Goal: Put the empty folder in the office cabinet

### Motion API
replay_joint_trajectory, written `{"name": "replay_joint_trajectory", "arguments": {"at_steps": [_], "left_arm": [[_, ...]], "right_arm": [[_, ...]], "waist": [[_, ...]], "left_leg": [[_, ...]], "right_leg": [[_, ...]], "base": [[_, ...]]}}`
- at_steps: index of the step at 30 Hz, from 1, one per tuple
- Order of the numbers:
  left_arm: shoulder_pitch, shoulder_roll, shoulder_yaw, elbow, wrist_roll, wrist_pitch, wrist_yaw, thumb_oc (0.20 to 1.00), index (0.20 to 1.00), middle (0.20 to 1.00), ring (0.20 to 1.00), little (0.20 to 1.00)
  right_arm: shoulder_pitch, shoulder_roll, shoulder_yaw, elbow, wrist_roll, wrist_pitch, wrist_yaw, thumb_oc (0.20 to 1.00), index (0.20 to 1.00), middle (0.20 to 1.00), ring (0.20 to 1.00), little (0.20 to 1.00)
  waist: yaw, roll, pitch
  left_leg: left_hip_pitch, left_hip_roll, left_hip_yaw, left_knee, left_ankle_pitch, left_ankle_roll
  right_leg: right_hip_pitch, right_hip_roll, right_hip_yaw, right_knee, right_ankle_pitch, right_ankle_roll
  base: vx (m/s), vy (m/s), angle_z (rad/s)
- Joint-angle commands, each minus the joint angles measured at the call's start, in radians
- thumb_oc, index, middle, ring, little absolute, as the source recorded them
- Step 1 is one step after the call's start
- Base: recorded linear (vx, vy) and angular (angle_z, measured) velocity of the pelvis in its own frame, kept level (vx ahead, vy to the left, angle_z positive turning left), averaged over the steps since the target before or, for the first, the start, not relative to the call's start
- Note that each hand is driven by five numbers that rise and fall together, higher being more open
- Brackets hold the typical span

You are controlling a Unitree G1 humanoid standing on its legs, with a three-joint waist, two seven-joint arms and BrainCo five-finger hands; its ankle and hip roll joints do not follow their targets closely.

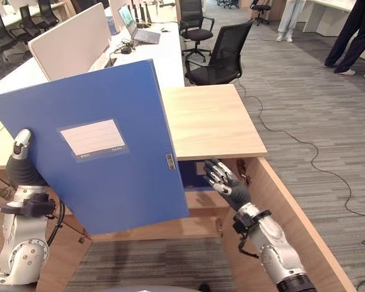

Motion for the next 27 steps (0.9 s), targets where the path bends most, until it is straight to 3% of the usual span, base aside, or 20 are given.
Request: {"name": "replay_joint_trajectory", "arguments": {"at_steps": [1, 7, 10, 16, 17, 21, 27], "left_arm": [[-0.024, 0.075, 0.003, 0.035, 0.013, -0.033, -0.016, 0.200, 0.200, 0.200, 0.200, 0.200], [-0.016, 0.102, 0.024, 0.031, 0.033, -0.008, -0.035, 0.200, 0.200, 0.200, 0.200, 0.200], [-0.017, 0.102, 0.025, 0.029, 0.037, -0.009, -0.037, 0.200, 0.200, 0.200, 0.200, 0.200], [-0.012, 0.120, 0.027, 0.029, 0.018, -0.020, -0.050, 0.200, 0.200, 0.200, 0.200, 0.200], [-0.003, 0.118, 0.036, 0.030, 0.014, -0.024, -0.048, 0.200, 0.200, 0.200, 0.200, 0.200], [0.009, 0.108, 0.046, 0.040, 0.010, -0.028, -0.045, 0.200, 0.200, 0.200, 0.200, 0.200], [0.012, 0.099, 0.056, 0.045, 0.020, -0.030, -0.033, 0.200, 0.200, 0.200, 0.200, 0.200]], "right_arm": [[-0.042, 0.029, 0.053, 0.010, -0.044, 0.002, 0.044, 1.000, 1.000, 1.000, 1.000, 1.000], [0.016, -0.047, 0.172, 0.215, -0.365, 0.045, 0.095, 1.000, 1.000, 1.000, 1.000, 1.000], [0.018, -0.055, 0.185, 0.224, -0.374, 0.045, 0.105, 1.000, 1.000, 1.000, 1.000, 1.000], [0.059, -0.125, 0.124, 0.109, -0.251, 0.053, 0.139, 1.000, 1.000, 1.000, 1.000, 1.000], [0.075, -0.115, 0.072, 0.074, -0.164, 0.052, 0.133, 1.000, 1.000, 1.000, 1.000, 1.000], [0.091, -0.093, -0.030, -0.007, -0.058, 0.041, 0.125, 1.000, 1.000, 1.000, 1.000, 1.000], [0.068, -0.054, -0.144, -0.142, 0.020, 0.001, 0.085, 1.000, 1.000, 1.000, 1.000, 1.000]], "waist": [[0.003, -0.081, -0.051], [-0.001, -0.083, -0.040], [-0.001, -0.083, -0.039], [-0.008, -0.083, -0.032], [-0.010, -0.082, -0.033], [-0.013, -0.082, -0.036], [-0.020, -0.080, -0.050]], "left_leg": [[-0.013, -0.040, -0.068, 0.001, -0.072, 0.000], [-0.019, -0.039, -0.063, 0.001, -0.073, -0.002], [-0.020, -0.039, -0.062, 0.001, -0.073, -0.002], [-0.021, -0.038, -0.062, 0.001, -0.068, -0.004], [-0.022, -0.038, -0.062, 0.001, -0.067, -0.003], [-0.020, -0.038, -0.059, 0.001, -0.067, -0.002], [-0.017, -0.039, -0.054, 0.001, -0.071, 0.000]], "right_leg": [[0.026, -0.015, 0.006, 0.010, -0.066, 0.043], [0.021, -0.014, 0.008, 0.009, -0.064, 0.045], [0.020, -0.013, 0.009, 0.009, -0.064, 0.045], [0.016, -0.013, 0.009, 0.011, -0.063, 0.047], [0.015, -0.013, 0.012, 0.011, -0.062, 0.047], [0.015, -0.012, 0.013, 0.012, -0.061, 0.048], [0.015, -0.011, 0.017, 0.013, -0.060, 0.048]], "base": [[0.00, 0.000, 0.00], [0.00, 0.000, 0.00], [0.00, -0.003, -0.03], [-0.01, -0.003, -0.02], [0.00, 0.000, 0.00], [0.00, 0.000, 0.00], [0.00, 0.000, 0.00]]}}
